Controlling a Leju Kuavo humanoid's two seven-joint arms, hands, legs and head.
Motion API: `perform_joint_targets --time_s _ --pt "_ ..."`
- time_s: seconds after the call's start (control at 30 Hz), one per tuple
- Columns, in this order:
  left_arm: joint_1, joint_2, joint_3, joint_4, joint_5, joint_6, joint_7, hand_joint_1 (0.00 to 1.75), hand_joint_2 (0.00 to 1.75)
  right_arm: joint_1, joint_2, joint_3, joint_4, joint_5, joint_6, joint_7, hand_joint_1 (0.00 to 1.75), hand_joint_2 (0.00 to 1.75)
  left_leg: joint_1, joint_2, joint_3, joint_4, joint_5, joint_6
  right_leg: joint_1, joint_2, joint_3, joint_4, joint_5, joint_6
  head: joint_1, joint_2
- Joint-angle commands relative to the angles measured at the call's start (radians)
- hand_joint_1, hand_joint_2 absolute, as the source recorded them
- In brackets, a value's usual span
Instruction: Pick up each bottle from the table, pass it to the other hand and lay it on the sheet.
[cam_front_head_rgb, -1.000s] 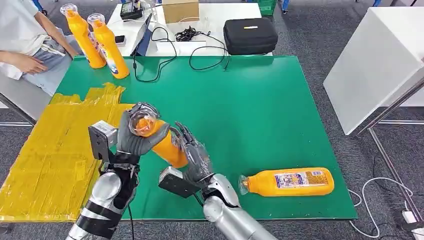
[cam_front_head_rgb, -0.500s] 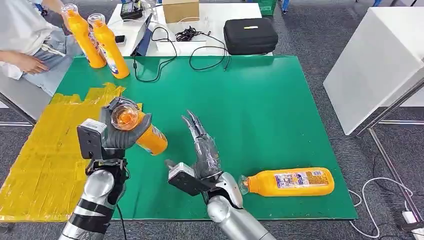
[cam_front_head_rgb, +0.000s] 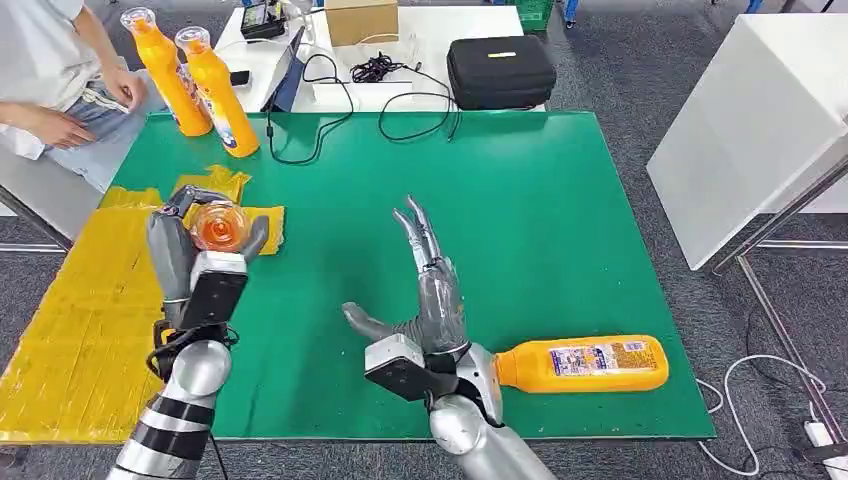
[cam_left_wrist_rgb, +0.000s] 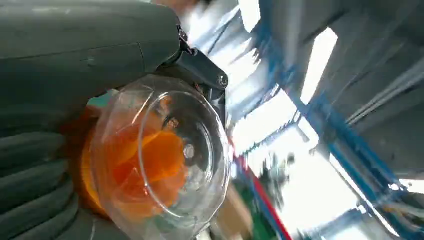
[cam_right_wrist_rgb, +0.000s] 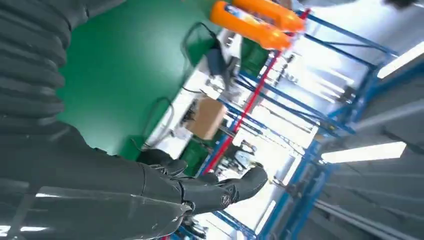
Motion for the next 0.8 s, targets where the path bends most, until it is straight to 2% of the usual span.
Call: perform_joint_targets --time_s 0.03,0.27,0.3,0.4,0.47,0.5,0.57,0.6,0.63,0.67,0.73,0.8 --pt "-0.008 -0.168 0.311 0.004 -0.440 0.008 -0.048 1.75 1.75 0.026 -0.064 0.010 -0.151 0.001 -0.021 -0.009 0.00 1.75 0.001 0.000 0.003 0.001 -0.002 0.000 0.001 -0.001 0.005 -0.001 -0.002 0.000 0.000 0.000" --pt "-0.008 -0.168 0.311 0.004 -0.440 0.008 -0.048 1.75 1.75 0.026 -0.064 0.010 -0.151 0.001 -0.021 -0.009 0.00 1.75 0.000 -0.001 0.001 0.000 0.000 0.000 0.000 -0.002 0.002 -0.001 -0.001 0.000 0.000 0.000" --pt "-0.008 -0.168 0.311 0.004 -0.440 0.008 -0.048 1.75 1.75 0.026 -0.064 0.010 -0.151 0.001 -0.021 -0.009 0.00 1.75 0.001 -0.002 0.005 0.000 -0.002 0.000 0.002 -0.003 0.006 -0.001 -0.002 -0.001 0.000 0.000" --pt "-0.015 -0.163 0.312 0.021 -0.574 0.008 0.009 1.75 1.75 0.042 -0.075 -0.007 -0.181 0.004 -0.038 -0.015 0.00 1.75 0.001 0.000 0.003 0.000 -0.001 0.000 0.001 -0.001 0.003 -0.001 -0.001 0.000 0.000 0.000" --pt "-0.022 -0.128 0.270 0.037 -0.669 0.008 0.083 1.75 1.75 0.058 -0.085 -0.024 -0.213 0.005 -0.048 -0.015 0.00 1.75 0.000 -0.002 0.002 -0.001 0.000 0.000 0.000 -0.002 0.002 -0.001 -0.001 0.000 0.000 0.000" --pt "-0.025 -0.101 0.235 0.042 -0.728 0.008 0.136 1.75 1.75 0.064 -0.091 -0.028 -0.226 0.007 -0.048 -0.017 0.00 1.75 0.001 -0.003 0.004 -0.001 -0.001 0.000 0.001 -0.004 0.005 -0.001 -0.002 -0.001 0.000 0.000" --pt "-0.063 0.003 0.093 0.149 -0.847 0.008 0.277 1.75 1.75 0.077 -0.106 -0.031 -0.259 0.015 -0.044 -0.024 0.00 1.75 0.000 -0.003 0.003 -0.001 -0.001 0.000 0.001 -0.004 0.004 -0.001 -0.002 -0.001 0.000 0.000" --pt "-0.063 0.003 0.093 0.149 -0.847 0.008 0.277 1.75 1.75 0.077 -0.106 -0.031 -0.259 0.015 -0.044 -0.024 0.00 1.75 0.000 -0.003 0.003 -0.001 0.000 0.000 0.001 -0.004 0.004 -0.001 -0.001 0.000 0.000 0.000" --pt "-0.120 0.119 -0.055 0.243 -0.847 0.008 0.405 1.75 1.75 0.080 -0.111 -0.029 -0.267 0.019 -0.040 -0.026 0.00 1.75 0.001 -0.004 0.005 -0.001 -0.001 0.000 0.001 -0.005 0.006 -0.001 -0.002 -0.001 0.000 0.000" --pt "-0.189 0.155 -0.209 0.381 -0.847 0.008 0.520 1.75 1.75 0.083 -0.114 -0.027 -0.274 0.021 -0.034 -0.027 0.00 1.75 0.000 -0.004 0.003 -0.001 0.000 0.000 0.000 -0.004 0.004 -0.001 -0.001 -0.001 0.000 0.000" --pt "-0.259 0.148 -0.280 0.552 -0.847 -0.048 0.524 1.75 1.75 0.088 -0.123 -0.025 -0.286 0.027 -0.017 -0.025 0.00 1.75 0.000 -0.009 0.001 -0.001 0.001 0.000 0.000 -0.009 0.004 -0.001 -0.002 -0.001 0.000 0.000" --pt "-0.299 0.111 -0.279 0.686 -0.847 -0.073 0.523 1.75 1.75 0.093 -0.128 -0.024 -0.294 0.040 0.004 -0.017 0.00 1.75 0.001 -0.013 0.005 -0.001 0.001 -0.001 0.002 -0.014 0.007 -0.002 -0.003 -0.001 0.000 0.000"
